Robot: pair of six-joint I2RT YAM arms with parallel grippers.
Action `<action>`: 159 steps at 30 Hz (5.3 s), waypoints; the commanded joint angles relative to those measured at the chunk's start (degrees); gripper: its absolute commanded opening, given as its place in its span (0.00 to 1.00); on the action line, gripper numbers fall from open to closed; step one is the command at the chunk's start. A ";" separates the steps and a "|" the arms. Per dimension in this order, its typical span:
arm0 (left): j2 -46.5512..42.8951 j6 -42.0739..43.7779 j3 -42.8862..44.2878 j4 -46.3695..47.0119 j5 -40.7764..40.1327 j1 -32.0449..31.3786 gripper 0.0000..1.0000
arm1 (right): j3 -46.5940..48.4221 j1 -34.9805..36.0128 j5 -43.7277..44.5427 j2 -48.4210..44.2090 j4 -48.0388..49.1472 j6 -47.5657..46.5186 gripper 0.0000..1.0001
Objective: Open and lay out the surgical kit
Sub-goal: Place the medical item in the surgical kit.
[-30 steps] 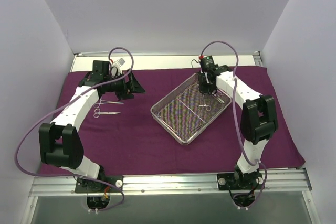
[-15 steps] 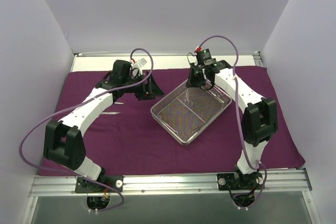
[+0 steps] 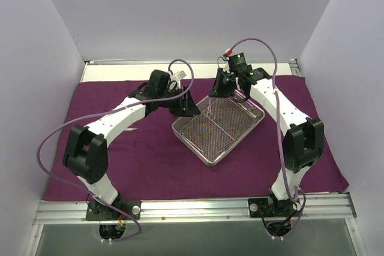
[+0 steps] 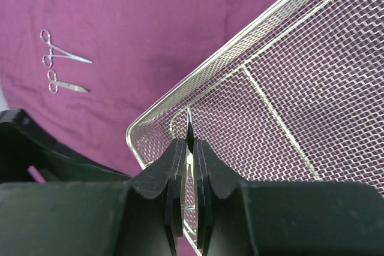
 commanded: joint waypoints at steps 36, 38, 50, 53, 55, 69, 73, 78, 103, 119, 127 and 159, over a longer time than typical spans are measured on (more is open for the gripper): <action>2.15 -1.03 2.48 4.24 7.21 -1.91 0.02 | 1.36 1.58 -8.19 -4.29 0.66 -2.04 0.04; 1.80 -0.06 2.65 1.79 8.00 -1.29 0.02 | 2.68 1.40 -8.02 -4.29 -1.71 -4.33 0.20; -5.67 5.74 -1.74 -6.31 17.23 2.58 0.02 | -4.60 6.66 -1.61 -16.85 0.21 -25.85 0.42; -8.31 6.18 -4.46 -7.45 18.91 2.58 0.02 | -8.29 10.27 0.51 -19.48 0.30 -34.72 0.42; -10.59 6.44 -5.95 -7.98 19.34 2.67 0.02 | -10.05 11.24 -1.23 -20.28 -0.75 -41.11 0.42; -17.36 8.81 -12.82 -12.20 26.02 2.40 0.02 | -16.30 22.22 -3.27 -31.01 -1.19 -75.14 0.39; -18.15 9.96 -12.99 -14.40 26.29 2.23 0.02 | -14.46 23.90 -3.97 -29.87 -3.03 -81.22 0.43; -19.12 9.61 -13.61 -14.05 27.08 1.96 0.02 | -11.99 24.61 -4.76 -26.00 -8.75 -87.82 0.44; -19.83 8.20 -14.49 -14.57 29.19 -0.41 0.02 | -15.06 30.93 0.24 -21.52 -7.70 -101.45 0.40; -19.47 11.63 -13.43 -18.26 29.63 -0.41 0.07 | -19.20 33.48 6.31 -22.57 -4.54 -101.28 0.00; -22.01 9.96 -14.22 -16.96 23.31 2.92 0.59 | -20.87 33.40 7.36 -25.03 -4.89 -94.62 0.00; -35.91 0.03 -20.20 -3.24 9.50 6.45 0.58 | -10.94 34.01 13.52 -17.83 -1.55 -45.91 0.00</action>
